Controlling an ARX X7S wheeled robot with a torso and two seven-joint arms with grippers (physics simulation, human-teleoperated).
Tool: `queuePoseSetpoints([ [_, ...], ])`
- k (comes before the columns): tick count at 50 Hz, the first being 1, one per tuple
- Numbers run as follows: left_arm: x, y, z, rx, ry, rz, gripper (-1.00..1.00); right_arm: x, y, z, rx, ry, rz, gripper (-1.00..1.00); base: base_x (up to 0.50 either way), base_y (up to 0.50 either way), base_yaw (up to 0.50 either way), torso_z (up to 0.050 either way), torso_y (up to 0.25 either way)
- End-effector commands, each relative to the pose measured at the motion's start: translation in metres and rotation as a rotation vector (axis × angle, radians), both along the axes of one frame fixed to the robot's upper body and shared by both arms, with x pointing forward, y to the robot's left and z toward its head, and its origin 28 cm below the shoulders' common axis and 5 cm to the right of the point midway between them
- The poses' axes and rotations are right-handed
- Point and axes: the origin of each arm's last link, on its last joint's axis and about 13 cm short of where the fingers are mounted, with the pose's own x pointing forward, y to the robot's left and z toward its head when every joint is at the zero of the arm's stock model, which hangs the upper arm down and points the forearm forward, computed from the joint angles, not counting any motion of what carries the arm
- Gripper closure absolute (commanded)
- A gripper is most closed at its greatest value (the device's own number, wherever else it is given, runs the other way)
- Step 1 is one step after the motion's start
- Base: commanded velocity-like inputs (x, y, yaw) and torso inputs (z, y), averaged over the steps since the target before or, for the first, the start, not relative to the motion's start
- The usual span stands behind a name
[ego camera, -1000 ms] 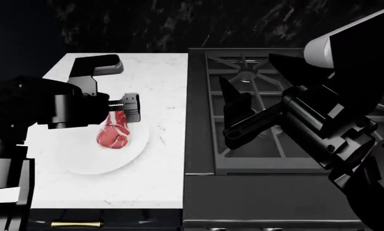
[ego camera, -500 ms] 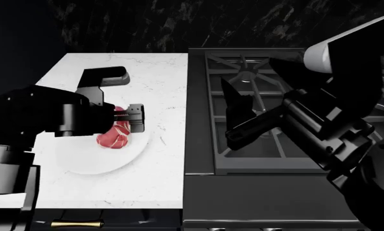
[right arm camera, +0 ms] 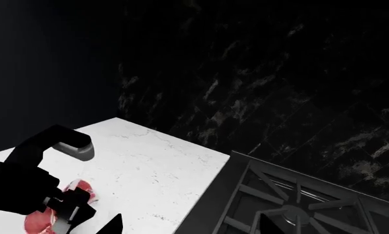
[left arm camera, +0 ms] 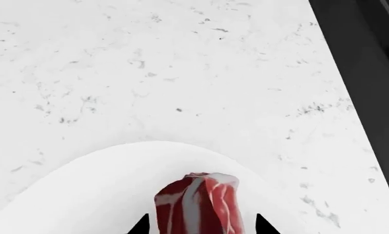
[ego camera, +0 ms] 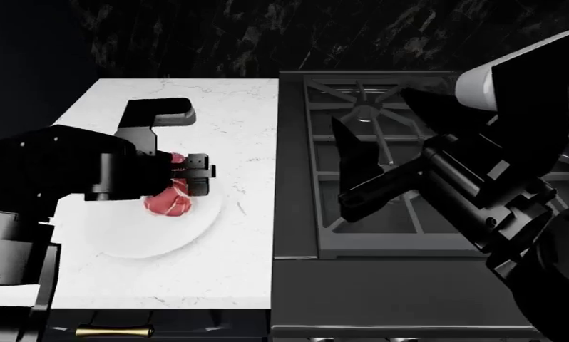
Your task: Frozen meat rests on a plate on the counter. Retrieve the meat and place it in a pot on a burner. Then turn the burner on.
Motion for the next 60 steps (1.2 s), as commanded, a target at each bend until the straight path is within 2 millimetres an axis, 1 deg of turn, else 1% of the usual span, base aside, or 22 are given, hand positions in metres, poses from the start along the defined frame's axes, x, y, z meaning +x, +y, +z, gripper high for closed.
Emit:
queuePoseSetpoints([
  [1, -0.005, 0.001, 0.016, 0.017, -0.061, 0.015, 1.00, -0.007, -0.001, 0.004, 0.005, -0.017, 0.000, -1.00, 0.00, 0.00, 0.00, 0.000, 0.000],
  [11, -0.015, 0.002, 0.040, 0.014, -0.133, 0.016, 1.00, -0.017, -0.001, 0.013, 0.008, -0.049, -0.007, -1.00, 0.00, 0.00, 0.00, 0.000, 0.000],
  [17, -0.028, 0.000, 0.060, -0.001, -0.202, -0.005, 1.00, -0.025, -0.003, 0.021, 0.036, -0.080, -0.030, -1.00, 0.00, 0.00, 0.00, 0.000, 0.002],
  [24, -0.048, -0.004, 0.088, -0.024, -0.302, -0.042, 1.00, -0.033, -0.006, 0.024, 0.047, -0.089, -0.052, -1.00, 0.00, 0.00, 0.00, 0.000, 0.000],
  [34, -0.079, -0.013, 0.108, -0.056, -0.387, -0.114, 1.00, -0.041, -0.009, 0.029, 0.075, -0.106, -0.078, -1.00, 0.00, 0.00, 0.00, 0.000, 0.000],
  [40, -0.084, -0.017, 0.111, -0.071, -0.401, -0.146, 1.00, -0.048, -0.012, 0.038, 0.101, -0.132, -0.103, -1.00, 0.00, 0.00, 0.00, 0.000, 0.000],
  [47, -0.088, -0.017, 0.109, -0.078, -0.401, -0.152, 1.00, -0.051, -0.014, 0.041, 0.111, -0.146, -0.128, -1.00, 0.00, -0.49, 0.00, 0.000, 0.001],
  [60, -0.090, -0.020, 0.108, -0.084, -0.399, -0.160, 1.00, -0.056, -0.025, 0.042, 0.146, -0.168, -0.205, -1.00, 0.00, -0.50, 0.00, 0.000, 0.000],
])
